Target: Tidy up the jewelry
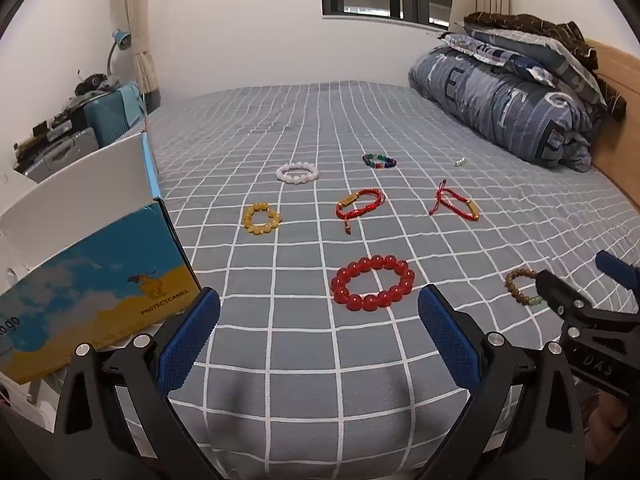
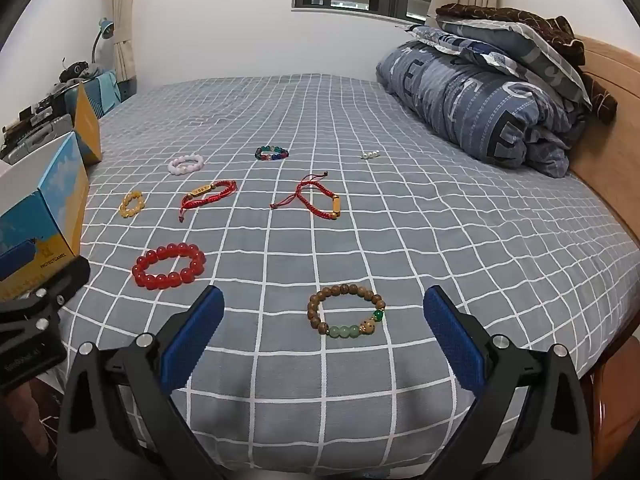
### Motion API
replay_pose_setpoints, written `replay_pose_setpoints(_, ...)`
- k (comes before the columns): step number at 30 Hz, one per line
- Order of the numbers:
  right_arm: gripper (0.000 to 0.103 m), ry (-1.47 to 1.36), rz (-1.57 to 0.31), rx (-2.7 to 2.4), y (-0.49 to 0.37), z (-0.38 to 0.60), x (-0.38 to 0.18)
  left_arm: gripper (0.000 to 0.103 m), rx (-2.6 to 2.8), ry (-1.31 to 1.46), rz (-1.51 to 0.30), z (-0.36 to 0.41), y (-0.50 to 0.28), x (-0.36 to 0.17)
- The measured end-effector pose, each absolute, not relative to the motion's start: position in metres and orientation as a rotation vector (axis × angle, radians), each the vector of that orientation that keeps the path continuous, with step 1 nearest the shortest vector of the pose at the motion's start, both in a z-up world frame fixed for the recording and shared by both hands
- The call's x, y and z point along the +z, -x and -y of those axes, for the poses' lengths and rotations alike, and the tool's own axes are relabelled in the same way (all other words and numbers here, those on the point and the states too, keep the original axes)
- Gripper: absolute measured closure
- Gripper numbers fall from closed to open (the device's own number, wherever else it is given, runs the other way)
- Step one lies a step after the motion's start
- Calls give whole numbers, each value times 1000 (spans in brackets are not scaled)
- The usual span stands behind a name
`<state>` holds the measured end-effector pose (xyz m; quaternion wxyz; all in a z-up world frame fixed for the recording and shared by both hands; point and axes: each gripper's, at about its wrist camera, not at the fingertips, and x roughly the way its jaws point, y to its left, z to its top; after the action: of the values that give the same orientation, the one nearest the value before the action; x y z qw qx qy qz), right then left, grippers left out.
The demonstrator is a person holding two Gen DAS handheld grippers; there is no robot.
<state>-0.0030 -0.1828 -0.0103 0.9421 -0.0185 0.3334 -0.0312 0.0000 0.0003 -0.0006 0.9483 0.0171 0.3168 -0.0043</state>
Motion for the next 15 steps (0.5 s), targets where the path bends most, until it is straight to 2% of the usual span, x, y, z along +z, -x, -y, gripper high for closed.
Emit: replay_pose_setpoints(15,7,46,-681,-62,1,174,-4,6,-22,-34,-660,2,-1,-3)
